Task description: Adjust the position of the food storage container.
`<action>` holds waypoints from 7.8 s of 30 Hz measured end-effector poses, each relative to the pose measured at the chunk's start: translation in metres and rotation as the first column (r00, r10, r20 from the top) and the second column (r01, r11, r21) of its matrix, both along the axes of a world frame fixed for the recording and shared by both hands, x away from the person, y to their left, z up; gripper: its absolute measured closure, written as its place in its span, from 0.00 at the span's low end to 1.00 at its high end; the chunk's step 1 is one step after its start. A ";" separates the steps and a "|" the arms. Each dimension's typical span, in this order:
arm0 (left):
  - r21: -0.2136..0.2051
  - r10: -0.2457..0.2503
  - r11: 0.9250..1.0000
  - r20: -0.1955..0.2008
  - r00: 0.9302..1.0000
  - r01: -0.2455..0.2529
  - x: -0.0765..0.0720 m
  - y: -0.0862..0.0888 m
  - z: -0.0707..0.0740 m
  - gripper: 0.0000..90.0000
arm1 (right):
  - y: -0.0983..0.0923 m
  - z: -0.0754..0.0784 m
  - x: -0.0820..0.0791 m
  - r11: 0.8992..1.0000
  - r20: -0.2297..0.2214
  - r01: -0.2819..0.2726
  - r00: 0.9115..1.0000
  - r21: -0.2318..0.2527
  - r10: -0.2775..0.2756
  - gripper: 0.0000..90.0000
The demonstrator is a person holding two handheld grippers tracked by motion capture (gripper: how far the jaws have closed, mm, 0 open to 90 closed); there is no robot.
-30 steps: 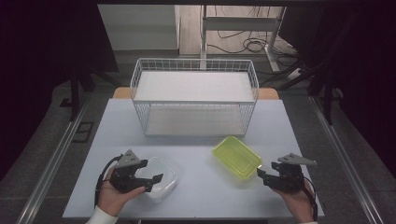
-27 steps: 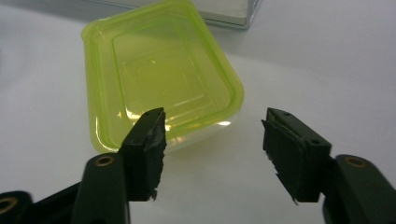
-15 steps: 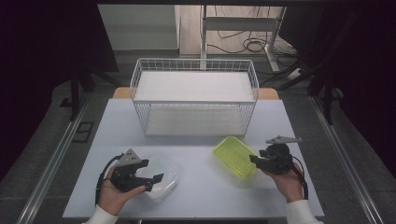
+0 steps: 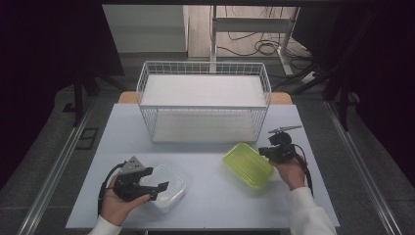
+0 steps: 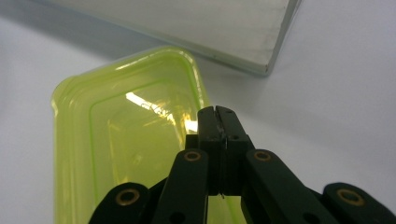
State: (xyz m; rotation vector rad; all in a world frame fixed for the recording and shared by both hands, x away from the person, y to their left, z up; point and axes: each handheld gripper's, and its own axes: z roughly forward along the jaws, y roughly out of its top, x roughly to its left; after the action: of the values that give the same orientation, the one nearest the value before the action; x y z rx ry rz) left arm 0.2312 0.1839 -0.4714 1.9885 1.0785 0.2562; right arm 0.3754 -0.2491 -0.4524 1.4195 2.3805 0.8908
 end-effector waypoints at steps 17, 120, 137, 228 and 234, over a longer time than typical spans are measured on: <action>0.007 -0.011 1.000 -0.010 1.000 0.011 0.002 0.000 -0.004 0.23 | 0.036 -0.012 0.035 0.987 0.040 -0.059 0.997 -0.151 0.066 0.99; -0.010 -0.009 1.000 0.014 1.000 0.010 0.003 -0.001 -0.002 0.22 | 0.051 -0.047 -0.073 0.939 0.004 -0.328 0.944 -0.099 0.330 0.99; -0.038 0.024 0.999 0.023 0.999 -0.023 0.001 0.003 0.006 0.22 | -0.018 -0.009 -0.076 0.985 0.115 -0.168 0.978 -0.036 0.171 0.99; -0.120 0.065 0.990 -0.074 0.995 -0.073 0.034 -0.011 0.032 0.24 | 0.023 0.002 -0.045 0.991 0.089 -0.091 0.993 0.100 0.082 0.27; -0.128 0.046 0.990 -0.079 0.996 -0.056 0.041 -0.022 0.039 0.24 | 0.022 0.000 -0.044 0.989 0.067 -0.074 0.996 0.127 0.066 0.27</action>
State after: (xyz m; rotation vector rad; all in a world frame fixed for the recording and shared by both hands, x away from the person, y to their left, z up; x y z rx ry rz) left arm 0.2726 0.1622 -0.4324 1.8689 1.1661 0.1342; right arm 0.3315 -0.2268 -0.4523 1.3383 2.3780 1.1091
